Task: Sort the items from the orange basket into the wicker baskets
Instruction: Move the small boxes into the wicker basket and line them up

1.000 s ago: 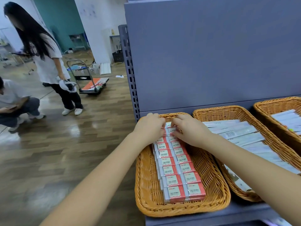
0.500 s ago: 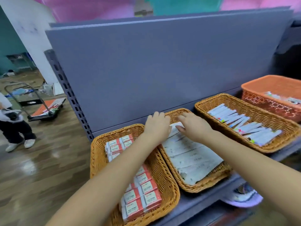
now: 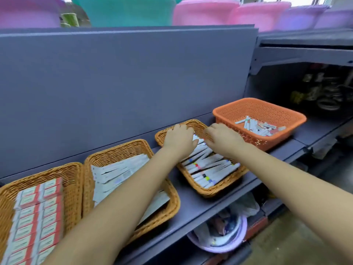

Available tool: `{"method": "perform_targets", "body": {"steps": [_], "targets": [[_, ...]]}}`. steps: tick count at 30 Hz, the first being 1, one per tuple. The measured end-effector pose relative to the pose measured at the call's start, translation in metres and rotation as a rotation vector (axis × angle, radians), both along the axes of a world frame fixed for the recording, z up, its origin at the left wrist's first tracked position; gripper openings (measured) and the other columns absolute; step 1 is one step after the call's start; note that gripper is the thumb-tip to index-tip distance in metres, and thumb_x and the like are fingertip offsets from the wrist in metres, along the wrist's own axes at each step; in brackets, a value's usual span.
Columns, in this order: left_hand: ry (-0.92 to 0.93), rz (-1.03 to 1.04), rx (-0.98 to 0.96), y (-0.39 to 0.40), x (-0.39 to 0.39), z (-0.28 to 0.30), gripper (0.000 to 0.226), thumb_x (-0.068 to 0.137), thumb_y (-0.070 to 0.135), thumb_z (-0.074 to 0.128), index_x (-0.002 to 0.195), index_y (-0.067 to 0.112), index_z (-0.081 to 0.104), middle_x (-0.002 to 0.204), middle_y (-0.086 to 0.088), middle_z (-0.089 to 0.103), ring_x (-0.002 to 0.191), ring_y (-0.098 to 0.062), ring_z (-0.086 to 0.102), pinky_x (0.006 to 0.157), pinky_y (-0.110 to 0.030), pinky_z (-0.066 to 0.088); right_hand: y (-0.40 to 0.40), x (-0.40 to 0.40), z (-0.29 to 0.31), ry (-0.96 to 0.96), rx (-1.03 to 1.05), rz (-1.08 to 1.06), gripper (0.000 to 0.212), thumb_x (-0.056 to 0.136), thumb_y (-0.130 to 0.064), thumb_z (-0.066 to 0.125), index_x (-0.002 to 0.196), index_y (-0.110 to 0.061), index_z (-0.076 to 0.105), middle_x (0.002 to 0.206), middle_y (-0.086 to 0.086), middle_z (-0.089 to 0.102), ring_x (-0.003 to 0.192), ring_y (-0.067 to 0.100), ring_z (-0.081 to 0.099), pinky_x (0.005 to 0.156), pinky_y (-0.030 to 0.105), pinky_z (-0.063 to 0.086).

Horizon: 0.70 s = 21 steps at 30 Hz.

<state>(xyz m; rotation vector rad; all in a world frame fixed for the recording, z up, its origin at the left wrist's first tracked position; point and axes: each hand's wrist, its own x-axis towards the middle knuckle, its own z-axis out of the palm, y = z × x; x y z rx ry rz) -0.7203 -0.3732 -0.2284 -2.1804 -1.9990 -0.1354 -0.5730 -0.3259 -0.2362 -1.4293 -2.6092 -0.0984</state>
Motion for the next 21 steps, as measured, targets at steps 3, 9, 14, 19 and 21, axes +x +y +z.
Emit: {"method": "perform_targets", "body": {"steps": [3, 9, 14, 19, 21], "targets": [[-0.008, -0.028, 0.037, 0.024, 0.031, 0.005, 0.04, 0.098, 0.039, 0.04, 0.122, 0.01, 0.053, 0.127, -0.009, 0.053, 0.118, -0.028, 0.045, 0.092, -0.039, 0.04, 0.021, 0.03, 0.009, 0.058, -0.011, -0.03, 0.033, 0.093, -0.028, 0.047, 0.118, -0.007, 0.056, 0.117, 0.015, 0.054, 0.114, 0.033, 0.047, 0.095, 0.041, 0.041], [0.012, -0.084, 0.039, 0.08, 0.072, 0.017, 0.041, 0.099, 0.041, 0.038, 0.123, 0.011, 0.053, 0.124, -0.01, 0.053, 0.118, -0.028, 0.044, 0.091, -0.039, 0.039, 0.067, 0.077, 0.021, 0.067, 0.006, -0.129, 0.039, 0.095, -0.027, 0.047, 0.129, -0.008, 0.052, 0.126, 0.013, 0.052, 0.12, 0.031, 0.045, 0.099, 0.037, 0.035], [-0.006, -0.142, 0.004, 0.125, 0.103, 0.018, 0.043, 0.098, 0.04, 0.038, 0.127, 0.011, 0.051, 0.128, -0.012, 0.051, 0.12, -0.029, 0.042, 0.094, -0.041, 0.039, 0.104, 0.114, 0.022, -0.002, -0.072, -0.253, 0.04, 0.094, -0.027, 0.046, 0.132, -0.012, 0.049, 0.129, 0.01, 0.05, 0.122, 0.029, 0.044, 0.099, 0.041, 0.04], [-0.034, -0.182, -0.033, 0.165, 0.137, 0.009, 0.043, 0.098, 0.04, 0.04, 0.128, 0.013, 0.052, 0.13, -0.011, 0.05, 0.123, -0.029, 0.042, 0.094, -0.041, 0.039, 0.139, 0.153, 0.014, -0.104, -0.162, -0.335, 0.041, 0.094, -0.027, 0.049, 0.132, -0.012, 0.048, 0.129, 0.01, 0.049, 0.121, 0.028, 0.046, 0.097, 0.037, 0.04], [-0.035, -0.184, -0.062, 0.18, 0.152, 0.006, 0.043, 0.098, 0.04, 0.04, 0.128, 0.012, 0.052, 0.13, -0.011, 0.05, 0.123, -0.028, 0.042, 0.094, -0.041, 0.039, 0.155, 0.168, 0.011, -0.15, -0.197, -0.337, 0.042, 0.093, -0.029, 0.05, 0.132, -0.013, 0.048, 0.131, 0.01, 0.049, 0.121, 0.028, 0.047, 0.099, 0.037, 0.04]]}}
